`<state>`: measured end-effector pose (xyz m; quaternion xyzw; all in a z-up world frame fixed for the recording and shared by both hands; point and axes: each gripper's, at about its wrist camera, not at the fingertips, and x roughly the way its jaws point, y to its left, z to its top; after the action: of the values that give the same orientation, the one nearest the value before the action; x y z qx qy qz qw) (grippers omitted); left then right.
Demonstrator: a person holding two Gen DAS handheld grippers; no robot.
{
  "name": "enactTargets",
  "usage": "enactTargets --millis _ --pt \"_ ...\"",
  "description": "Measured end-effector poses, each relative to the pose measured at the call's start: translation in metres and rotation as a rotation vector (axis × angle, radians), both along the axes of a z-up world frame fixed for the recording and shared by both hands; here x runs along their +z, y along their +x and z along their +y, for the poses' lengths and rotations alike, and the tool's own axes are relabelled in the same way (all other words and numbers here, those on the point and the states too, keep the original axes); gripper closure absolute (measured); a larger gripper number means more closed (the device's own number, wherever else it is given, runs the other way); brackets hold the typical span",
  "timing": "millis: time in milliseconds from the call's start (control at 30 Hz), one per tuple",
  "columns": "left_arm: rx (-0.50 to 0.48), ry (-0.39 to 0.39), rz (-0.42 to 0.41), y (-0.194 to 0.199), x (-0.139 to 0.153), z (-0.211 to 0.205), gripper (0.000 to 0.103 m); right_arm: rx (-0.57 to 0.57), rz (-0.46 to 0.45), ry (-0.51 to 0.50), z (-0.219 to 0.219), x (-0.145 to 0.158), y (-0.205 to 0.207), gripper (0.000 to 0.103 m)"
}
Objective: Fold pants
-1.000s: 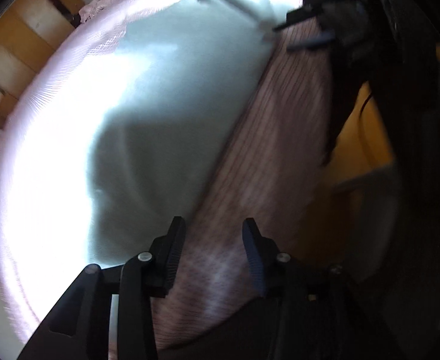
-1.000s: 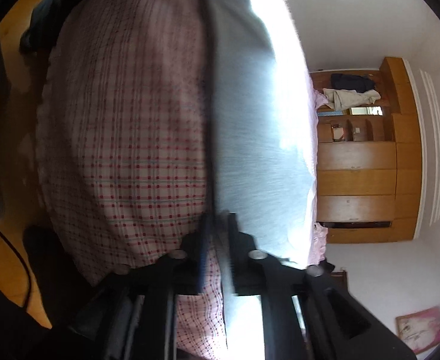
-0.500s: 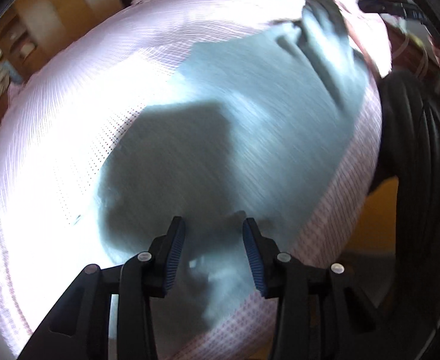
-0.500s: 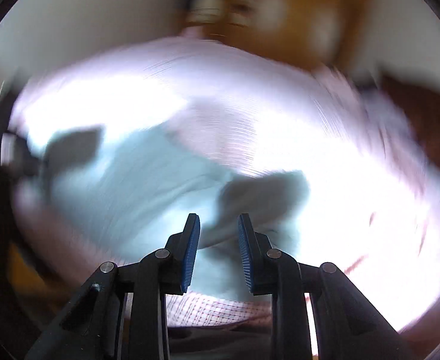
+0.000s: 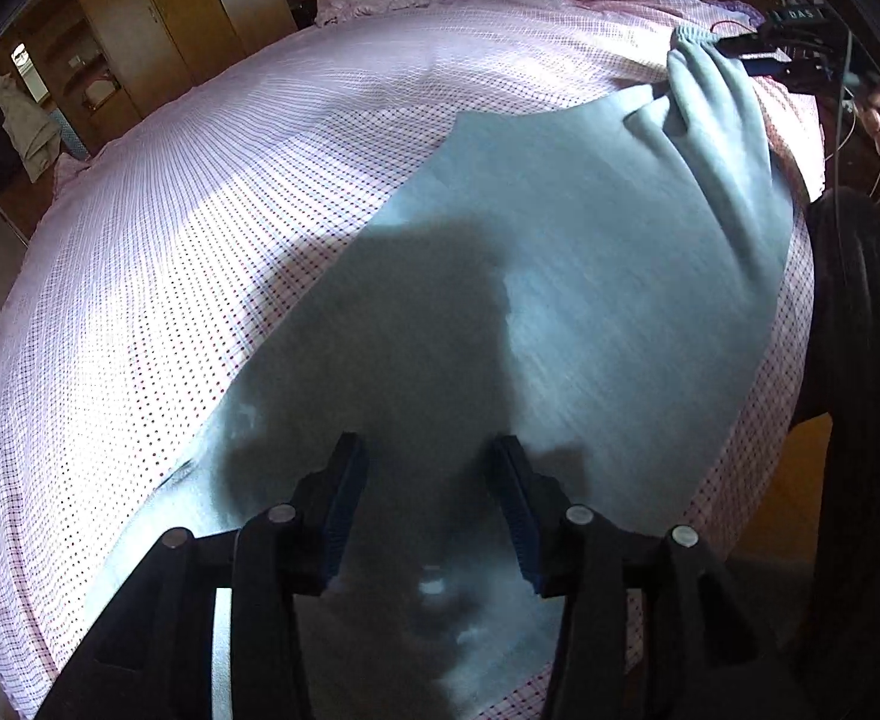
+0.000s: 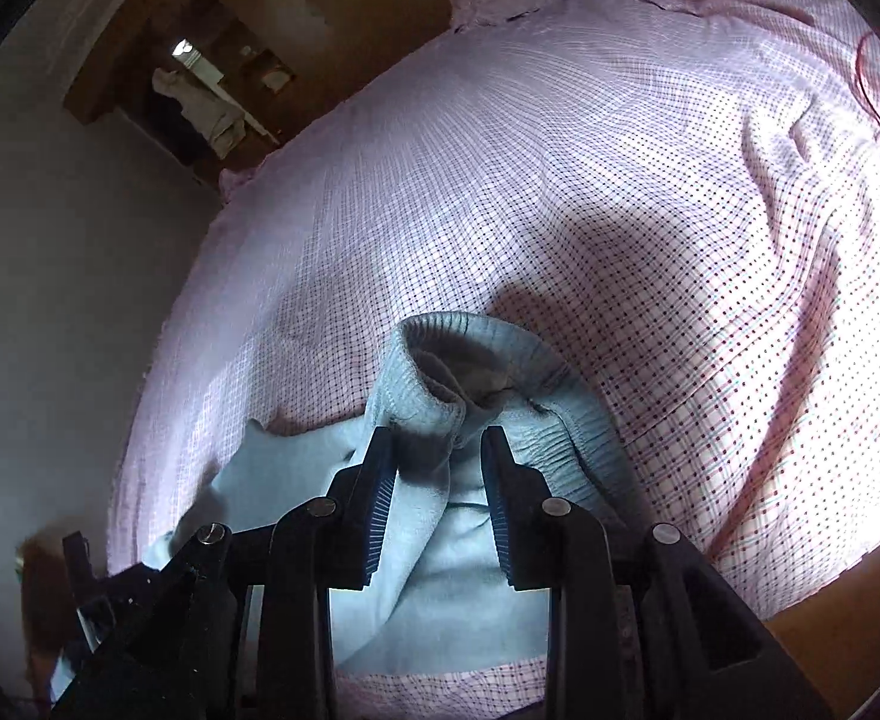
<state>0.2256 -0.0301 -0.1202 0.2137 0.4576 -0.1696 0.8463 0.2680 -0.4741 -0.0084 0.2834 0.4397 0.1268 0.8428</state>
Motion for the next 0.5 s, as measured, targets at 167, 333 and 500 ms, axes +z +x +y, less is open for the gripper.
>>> enactTargets --millis 167,333,500 --pt "0.007 -0.024 -0.010 -0.007 -0.006 0.010 0.051 -0.069 -0.014 0.007 -0.008 -0.001 -0.004 0.100" --pt "0.009 -0.038 -0.029 -0.006 -0.010 0.013 0.050 -0.177 0.026 0.035 -0.024 -0.014 -0.035 0.101" --pt "0.007 -0.037 -0.036 -0.010 -0.009 0.009 0.050 -0.254 0.142 0.053 -0.046 -0.049 -0.055 0.101"
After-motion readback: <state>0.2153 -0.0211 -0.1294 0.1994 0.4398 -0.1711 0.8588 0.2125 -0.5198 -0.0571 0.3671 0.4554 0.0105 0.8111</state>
